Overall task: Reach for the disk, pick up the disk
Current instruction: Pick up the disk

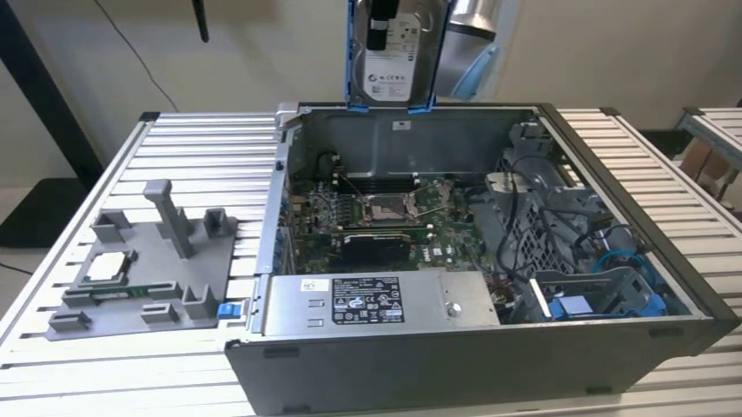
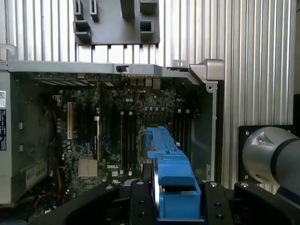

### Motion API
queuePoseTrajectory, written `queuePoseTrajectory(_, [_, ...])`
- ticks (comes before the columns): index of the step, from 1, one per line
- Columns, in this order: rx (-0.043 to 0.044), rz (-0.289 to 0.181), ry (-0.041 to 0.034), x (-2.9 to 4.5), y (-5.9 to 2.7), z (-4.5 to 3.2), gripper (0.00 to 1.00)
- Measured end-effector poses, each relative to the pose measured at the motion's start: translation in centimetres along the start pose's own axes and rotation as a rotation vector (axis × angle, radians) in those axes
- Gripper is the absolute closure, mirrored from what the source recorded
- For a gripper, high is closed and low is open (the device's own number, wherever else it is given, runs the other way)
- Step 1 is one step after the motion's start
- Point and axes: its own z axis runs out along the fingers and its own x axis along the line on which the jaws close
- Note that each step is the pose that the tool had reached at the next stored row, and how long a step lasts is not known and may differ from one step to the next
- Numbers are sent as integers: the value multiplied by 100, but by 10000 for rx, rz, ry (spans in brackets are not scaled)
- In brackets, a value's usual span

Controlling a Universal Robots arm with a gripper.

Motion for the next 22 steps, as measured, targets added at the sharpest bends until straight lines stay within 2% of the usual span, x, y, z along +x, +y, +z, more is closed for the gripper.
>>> queuePoseTrajectory(8, [-55,3,-12,1,-237,-9,100])
queuePoseTrajectory(22, [-54,3,-11,-4,-483,-18,100])
